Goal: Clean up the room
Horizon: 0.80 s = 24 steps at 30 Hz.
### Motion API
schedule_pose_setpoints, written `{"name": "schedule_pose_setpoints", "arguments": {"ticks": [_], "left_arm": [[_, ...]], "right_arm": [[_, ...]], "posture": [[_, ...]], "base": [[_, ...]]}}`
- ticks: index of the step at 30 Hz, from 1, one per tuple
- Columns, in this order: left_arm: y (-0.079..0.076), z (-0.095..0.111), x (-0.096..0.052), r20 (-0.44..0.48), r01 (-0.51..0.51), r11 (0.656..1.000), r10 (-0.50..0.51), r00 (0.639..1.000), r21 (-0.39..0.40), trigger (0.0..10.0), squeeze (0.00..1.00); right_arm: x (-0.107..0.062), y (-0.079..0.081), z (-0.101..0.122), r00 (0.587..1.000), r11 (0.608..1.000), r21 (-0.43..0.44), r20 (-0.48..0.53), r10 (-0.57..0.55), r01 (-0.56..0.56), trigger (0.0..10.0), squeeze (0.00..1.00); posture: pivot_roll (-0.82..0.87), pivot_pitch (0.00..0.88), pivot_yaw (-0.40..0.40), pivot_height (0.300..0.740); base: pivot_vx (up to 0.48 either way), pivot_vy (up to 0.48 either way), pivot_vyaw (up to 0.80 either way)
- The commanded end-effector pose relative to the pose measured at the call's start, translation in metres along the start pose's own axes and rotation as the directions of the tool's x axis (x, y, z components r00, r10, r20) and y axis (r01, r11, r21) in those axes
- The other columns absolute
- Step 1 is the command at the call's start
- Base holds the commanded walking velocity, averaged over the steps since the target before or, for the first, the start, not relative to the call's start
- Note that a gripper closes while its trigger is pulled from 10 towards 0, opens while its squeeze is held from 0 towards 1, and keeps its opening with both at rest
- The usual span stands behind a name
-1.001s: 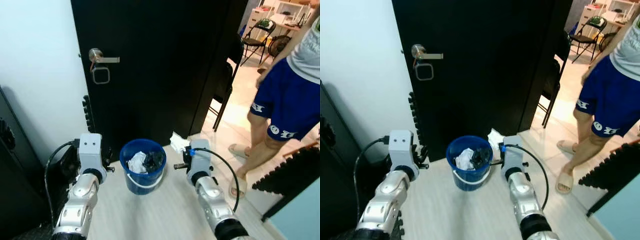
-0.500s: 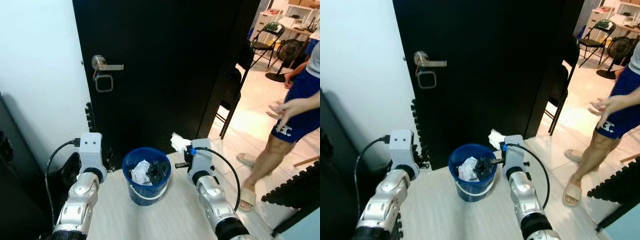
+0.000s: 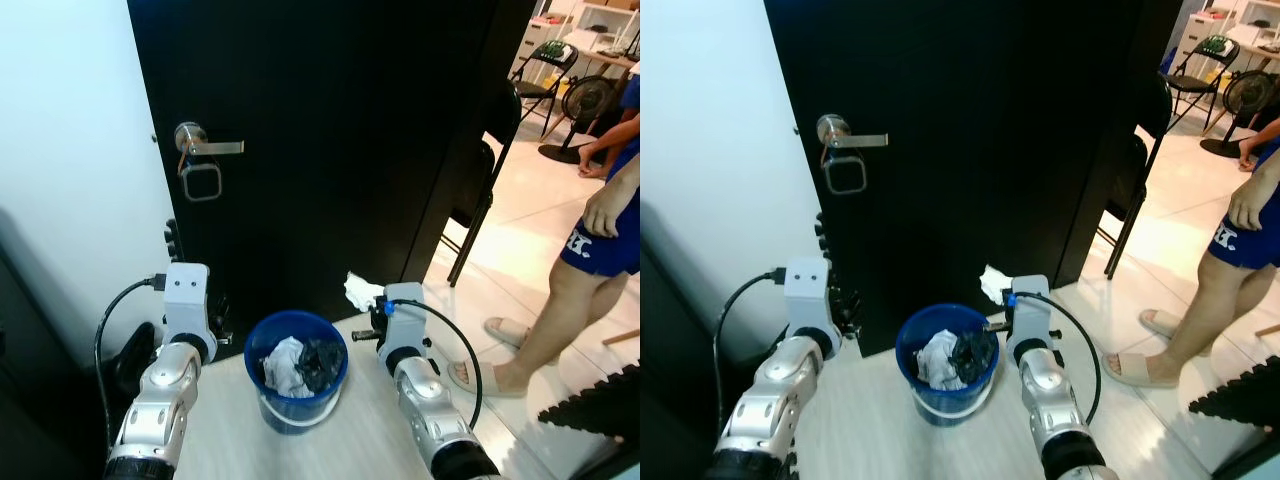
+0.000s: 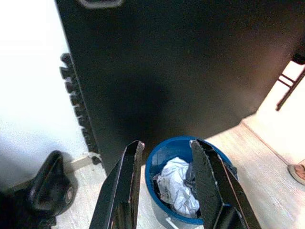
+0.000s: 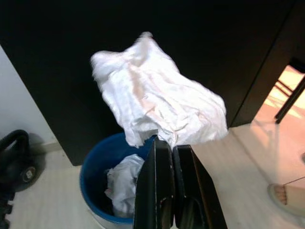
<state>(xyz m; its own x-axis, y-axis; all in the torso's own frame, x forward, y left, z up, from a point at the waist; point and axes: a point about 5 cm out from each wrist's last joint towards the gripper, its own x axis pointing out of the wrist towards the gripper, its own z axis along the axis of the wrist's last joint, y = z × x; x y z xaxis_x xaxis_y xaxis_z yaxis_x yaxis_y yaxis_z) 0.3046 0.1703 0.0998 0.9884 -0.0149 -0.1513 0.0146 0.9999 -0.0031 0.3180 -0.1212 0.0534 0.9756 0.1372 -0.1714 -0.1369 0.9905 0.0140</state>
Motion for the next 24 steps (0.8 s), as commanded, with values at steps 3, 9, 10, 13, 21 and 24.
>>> {"name": "schedule_pose_setpoints", "arguments": {"ticks": [3, 9, 10, 13, 21, 24], "left_arm": [[0.0008, -0.0045, -0.0007, -0.025, 0.002, 1.000, -0.002, 1.000, 0.015, 10.0, 0.00], [-0.0006, -0.0051, -0.0013, -0.026, 0.009, 1.000, -0.008, 1.000, 0.020, 10.0, 0.00], [-0.0006, -0.0051, -0.0013, -0.026, 0.009, 1.000, -0.008, 1.000, 0.020, 10.0, 0.00], [-0.0003, -0.0050, -0.0010, -0.027, 0.010, 1.000, -0.009, 1.000, 0.021, 10.0, 0.00], [0.0004, -0.0039, 0.0002, -0.024, 0.016, 0.999, -0.015, 1.000, 0.030, 10.0, 0.00], [0.0004, -0.0037, 0.0000, -0.023, 0.017, 0.999, -0.017, 1.000, 0.030, 10.0, 0.00]], "right_arm": [[0.0005, -0.0012, 0.0012, 1.000, 1.000, 0.006, 0.002, -0.002, 0.002, 10.0, 0.00], [0.0002, -0.0028, 0.0009, 1.000, 1.000, 0.003, 0.000, -0.004, 0.004, 10.0, 0.00], [0.0002, -0.0028, 0.0009, 1.000, 1.000, 0.003, 0.000, -0.004, 0.004, 10.0, 0.00], [0.0001, -0.0025, 0.0004, 1.000, 1.000, 0.004, -0.002, -0.005, 0.005, 10.0, 0.00], [0.0009, 0.0001, 0.0003, 1.000, 1.000, 0.008, -0.003, -0.005, 0.005, 10.0, 0.00], [0.0012, 0.0006, 0.0004, 1.000, 1.000, 0.008, -0.003, -0.003, 0.003, 10.0, 0.00]], "posture": [[0.11, 0.000, -0.070, 0.726], [0.11, 0.000, -0.068, 0.726], [0.11, 0.000, -0.068, 0.726], [0.11, 0.000, -0.067, 0.726], [0.11, 0.000, -0.065, 0.726], [0.11, 0.000, -0.066, 0.726]], "base": [[0.342, 0.000, 0.00], [0.342, 0.000, 0.00], [0.341, 0.000, 0.00], [0.341, 0.000, 0.00], [0.341, 0.000, 0.00], [0.341, 0.000, 0.00]]}}
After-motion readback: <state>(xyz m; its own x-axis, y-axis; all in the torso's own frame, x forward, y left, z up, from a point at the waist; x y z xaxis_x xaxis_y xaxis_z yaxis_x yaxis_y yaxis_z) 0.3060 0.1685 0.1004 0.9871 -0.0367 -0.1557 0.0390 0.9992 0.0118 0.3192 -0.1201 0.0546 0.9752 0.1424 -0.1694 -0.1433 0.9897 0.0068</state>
